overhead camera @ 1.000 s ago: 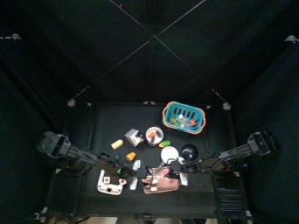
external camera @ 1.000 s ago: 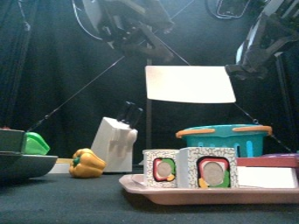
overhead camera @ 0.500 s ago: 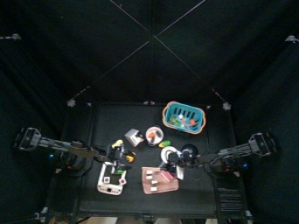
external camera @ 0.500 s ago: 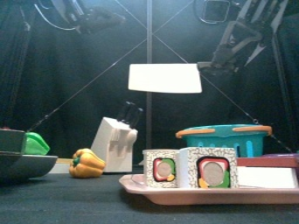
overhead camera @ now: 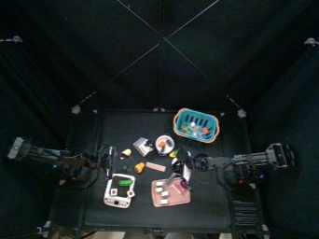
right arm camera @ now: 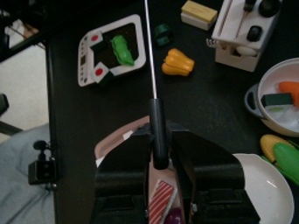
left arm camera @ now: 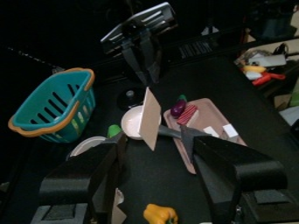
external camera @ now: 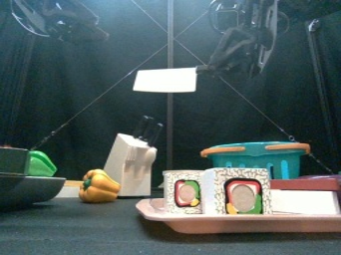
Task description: Place cleaver back in holder
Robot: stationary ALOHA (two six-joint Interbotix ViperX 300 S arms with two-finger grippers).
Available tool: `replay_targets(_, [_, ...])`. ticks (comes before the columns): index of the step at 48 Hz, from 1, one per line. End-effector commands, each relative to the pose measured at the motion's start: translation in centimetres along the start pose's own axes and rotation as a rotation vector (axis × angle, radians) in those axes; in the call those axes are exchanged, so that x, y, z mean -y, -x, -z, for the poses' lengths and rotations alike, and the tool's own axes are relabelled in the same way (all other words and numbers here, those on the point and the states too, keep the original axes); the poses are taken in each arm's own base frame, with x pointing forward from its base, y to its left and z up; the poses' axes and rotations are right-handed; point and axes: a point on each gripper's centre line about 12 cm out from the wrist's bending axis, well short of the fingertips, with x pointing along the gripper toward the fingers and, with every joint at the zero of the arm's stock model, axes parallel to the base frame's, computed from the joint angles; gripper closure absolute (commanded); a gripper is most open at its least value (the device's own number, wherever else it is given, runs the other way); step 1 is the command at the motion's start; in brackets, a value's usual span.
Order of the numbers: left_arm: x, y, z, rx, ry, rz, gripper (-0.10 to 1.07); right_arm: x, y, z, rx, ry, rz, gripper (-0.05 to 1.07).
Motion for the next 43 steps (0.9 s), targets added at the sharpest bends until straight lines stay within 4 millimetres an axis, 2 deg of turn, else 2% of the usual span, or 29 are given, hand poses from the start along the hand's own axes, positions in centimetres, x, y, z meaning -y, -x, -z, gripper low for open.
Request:
replay_targets(1, [0.0,0.1,-0.5,0.019,-0.009,0.004,0.09,0.1,0.7,-2.4,0.060,-0.066,-0.009,0.52])
replay_targets(12, [0.3,0.2,0.3,0.022,-0.008,0.019,0.09,1.2,1.5,-4.5,0.067,-0.147,0.034,0.52])
replay_targets(25, [1.0,1.0,2.0,0.037,0.043,0.057,0.09,1.2,2.6,-7.6,0.029,-0.207,0.079,0.52])
replay_targets(32, [1.6,1.0,3.3,0.036,0.093,0.089,0.09,1.6,2.1,-8.9,-0.021,-0.236,0.119,0.52])
replay_targets(43, [2.5,1.2,3.4,0.112,0.122,0.159,0.09,2.1,-0.1,-10.2,-0.173,-0.252,0.207,0.52])
